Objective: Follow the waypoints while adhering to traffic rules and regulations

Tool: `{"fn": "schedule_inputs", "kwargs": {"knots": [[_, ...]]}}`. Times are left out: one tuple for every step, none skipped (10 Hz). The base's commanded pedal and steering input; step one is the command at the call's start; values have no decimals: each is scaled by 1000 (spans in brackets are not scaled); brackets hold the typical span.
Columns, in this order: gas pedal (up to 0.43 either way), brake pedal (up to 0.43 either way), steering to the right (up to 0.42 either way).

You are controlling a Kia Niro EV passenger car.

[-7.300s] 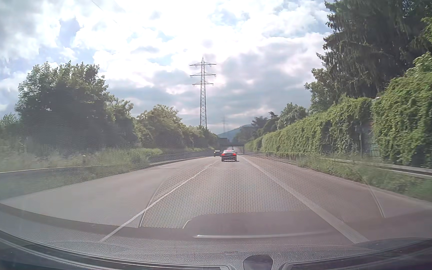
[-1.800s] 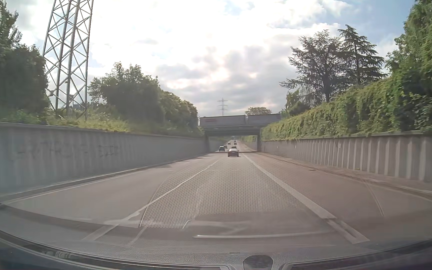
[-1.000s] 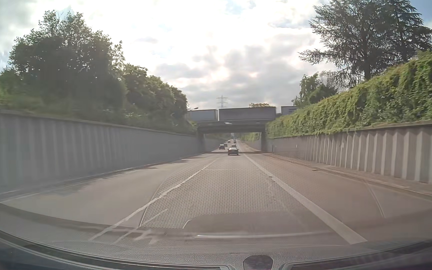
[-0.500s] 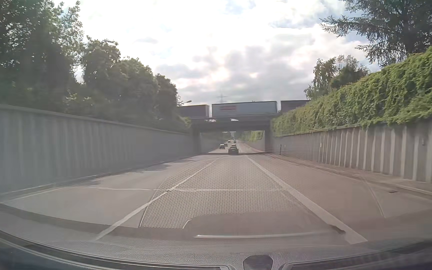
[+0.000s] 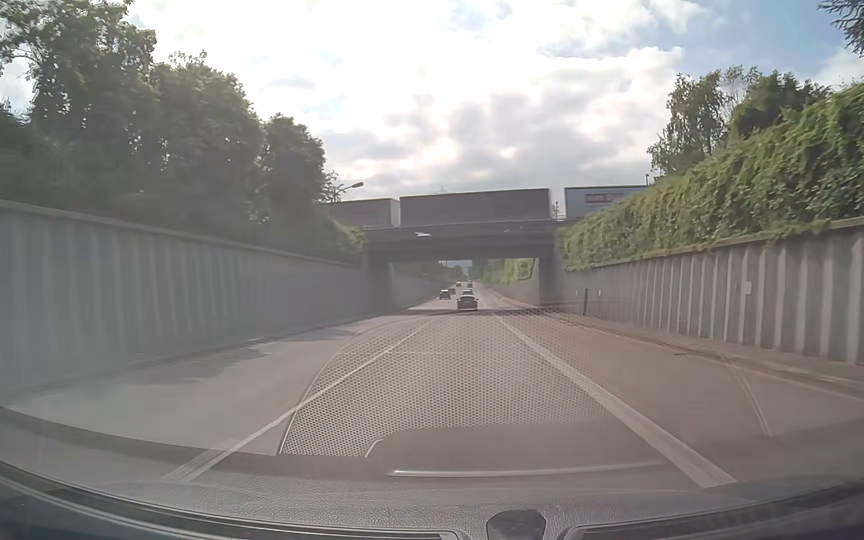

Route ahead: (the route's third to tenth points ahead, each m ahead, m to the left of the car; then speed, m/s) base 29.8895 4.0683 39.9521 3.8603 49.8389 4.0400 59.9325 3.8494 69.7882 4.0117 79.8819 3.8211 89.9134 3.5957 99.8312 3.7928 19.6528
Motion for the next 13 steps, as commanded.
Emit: {"fn": "schedule_inputs", "kwargs": {"knots": [[98, 0, -2], [98, 0, -2], [98, 0, -2], [98, 0, -3], [98, 0, -2], [98, 0, -2], [98, 0, -3], [98, 0, -3], [98, 0, -3], [98, 0, -3], [98, 0, -3], [98, 0, -2], [98, 0, -3]]}}
